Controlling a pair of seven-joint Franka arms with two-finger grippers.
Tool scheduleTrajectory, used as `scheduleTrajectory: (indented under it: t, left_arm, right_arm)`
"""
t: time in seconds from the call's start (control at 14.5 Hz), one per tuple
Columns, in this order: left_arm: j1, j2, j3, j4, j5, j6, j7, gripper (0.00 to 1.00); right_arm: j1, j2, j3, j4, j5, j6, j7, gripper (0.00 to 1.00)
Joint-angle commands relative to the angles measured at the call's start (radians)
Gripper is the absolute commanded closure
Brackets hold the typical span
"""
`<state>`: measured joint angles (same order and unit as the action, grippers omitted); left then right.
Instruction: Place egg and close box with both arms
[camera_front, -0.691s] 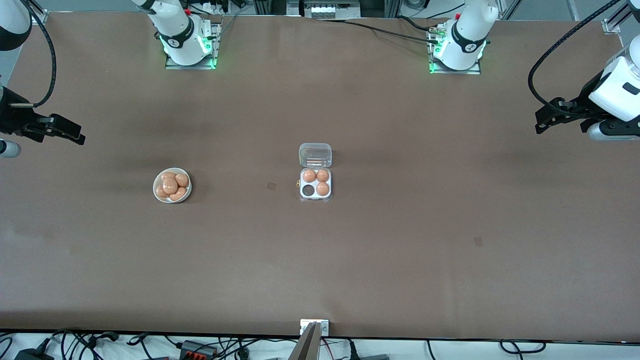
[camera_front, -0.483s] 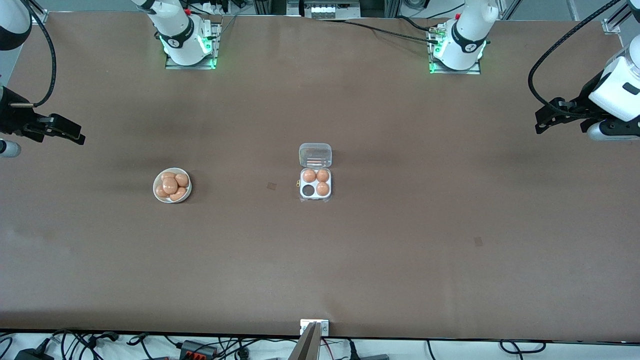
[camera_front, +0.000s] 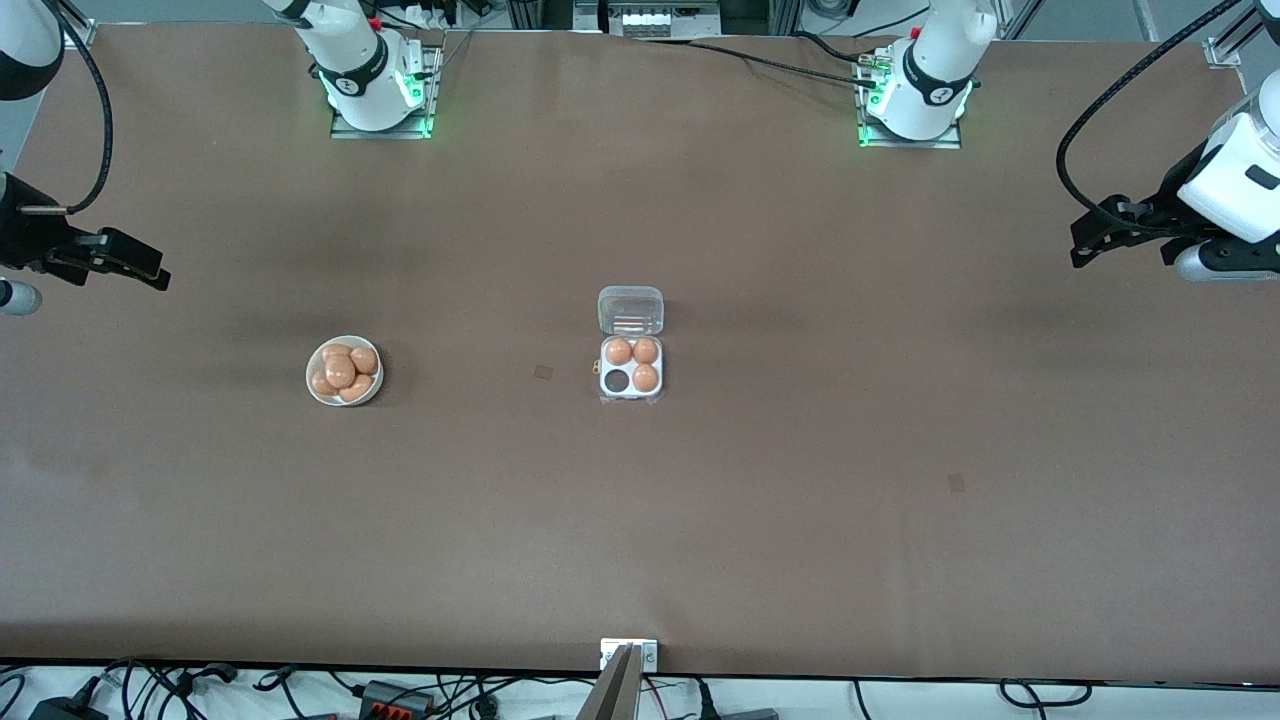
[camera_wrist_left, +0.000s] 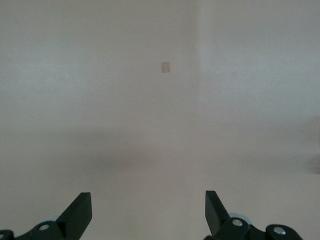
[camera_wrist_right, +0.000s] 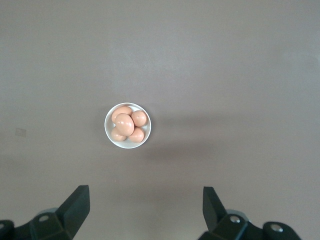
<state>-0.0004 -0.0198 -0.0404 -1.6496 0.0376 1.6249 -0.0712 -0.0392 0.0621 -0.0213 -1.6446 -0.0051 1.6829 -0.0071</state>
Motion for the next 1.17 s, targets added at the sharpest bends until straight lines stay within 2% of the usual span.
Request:
scheduleTrajectory:
  t: [0.0,0.35,0.69,1.11]
  left_arm:
    - [0.007,0.006,-0.004,0.022,-0.001,-0.020,0.021,0.00]
    - [0.008,0.006,-0.004,0.022,-0.001,-0.020,0.021,0.00]
    - [0.008,0.004,-0.004,0.022,-0.001,-0.022,0.021,0.00]
    - [0.008,0.004,-0.004,0.022,-0.001,-0.022,0.021,0.00]
  right_arm:
    - [-0.001,0.025,0.003,0.012,-0.004,0.024,-0.002,0.00]
    - [0.005,0.123,0.003,0.017,-0.001,0.104,0.002,0.00]
    - [0.074,0.251,0.003,0.006,-0.006,0.113,0.009,0.00]
    - [0.145,0.392,0.004,0.006,0.002,0.222,0.018,0.00]
